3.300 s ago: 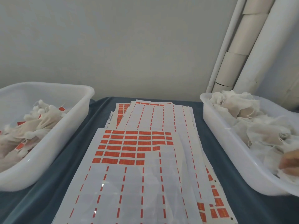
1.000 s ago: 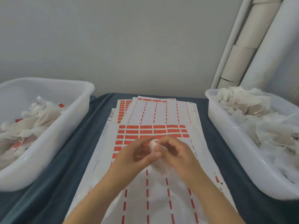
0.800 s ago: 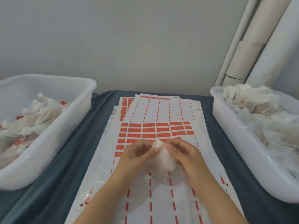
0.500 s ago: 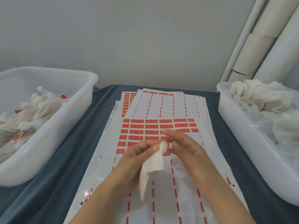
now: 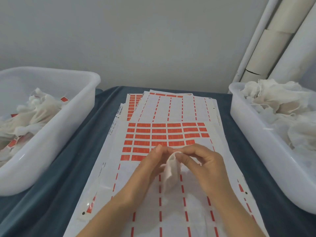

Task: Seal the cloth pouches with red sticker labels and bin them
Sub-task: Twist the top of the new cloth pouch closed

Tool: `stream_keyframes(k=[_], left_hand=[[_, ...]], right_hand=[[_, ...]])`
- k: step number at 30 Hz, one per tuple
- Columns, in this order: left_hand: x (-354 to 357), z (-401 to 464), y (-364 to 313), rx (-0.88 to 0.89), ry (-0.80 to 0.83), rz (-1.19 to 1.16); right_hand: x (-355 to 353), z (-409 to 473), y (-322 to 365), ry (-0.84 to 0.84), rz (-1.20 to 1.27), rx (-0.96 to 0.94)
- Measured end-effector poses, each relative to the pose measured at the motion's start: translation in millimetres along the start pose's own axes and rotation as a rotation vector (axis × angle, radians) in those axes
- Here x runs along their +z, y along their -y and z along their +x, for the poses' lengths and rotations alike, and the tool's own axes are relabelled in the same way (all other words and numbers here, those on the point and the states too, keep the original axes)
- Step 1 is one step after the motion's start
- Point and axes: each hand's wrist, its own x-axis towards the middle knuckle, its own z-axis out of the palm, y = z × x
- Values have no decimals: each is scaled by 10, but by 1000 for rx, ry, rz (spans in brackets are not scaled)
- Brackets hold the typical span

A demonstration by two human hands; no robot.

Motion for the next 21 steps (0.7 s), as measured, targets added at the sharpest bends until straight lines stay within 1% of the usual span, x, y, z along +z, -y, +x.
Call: stream_keyframes(k=[2, 3, 4, 5, 7, 9, 11, 13, 15, 17, 21], left_hand=[[-9, -104, 61, 169, -33, 274], [-21, -187, 118, 234, -78, 416], [1, -215, 121, 282, -127, 508], [2, -235, 149, 322, -192, 541], [-1, -217, 127, 347, -258, 511], [-10, -214, 104, 351, -294, 425], [-10, -227, 93, 373, -281, 360], [-8, -251, 80, 380, -268, 371], [-7, -253, 69, 341, -217, 353], [-7, -251, 61, 354, -228, 404], [-15, -238, 61, 383, -305, 485]], right_hand=[[16, -6, 8, -17, -50, -63], [23, -12, 11, -20, -69, -96], [30, -16, 12, -18, -92, -134], [31, -20, 12, -13, -116, -167], [19, -18, 6, -2, -156, -210], [-4, -12, 1, -21, -193, -241], [-9, -11, 9, -46, -218, -249], [16, -17, 12, -32, -234, -270], [48, -37, 10, -5, -261, -323], [61, -45, 14, 6, -269, -344], [41, -52, 42, -6, -154, -218]])
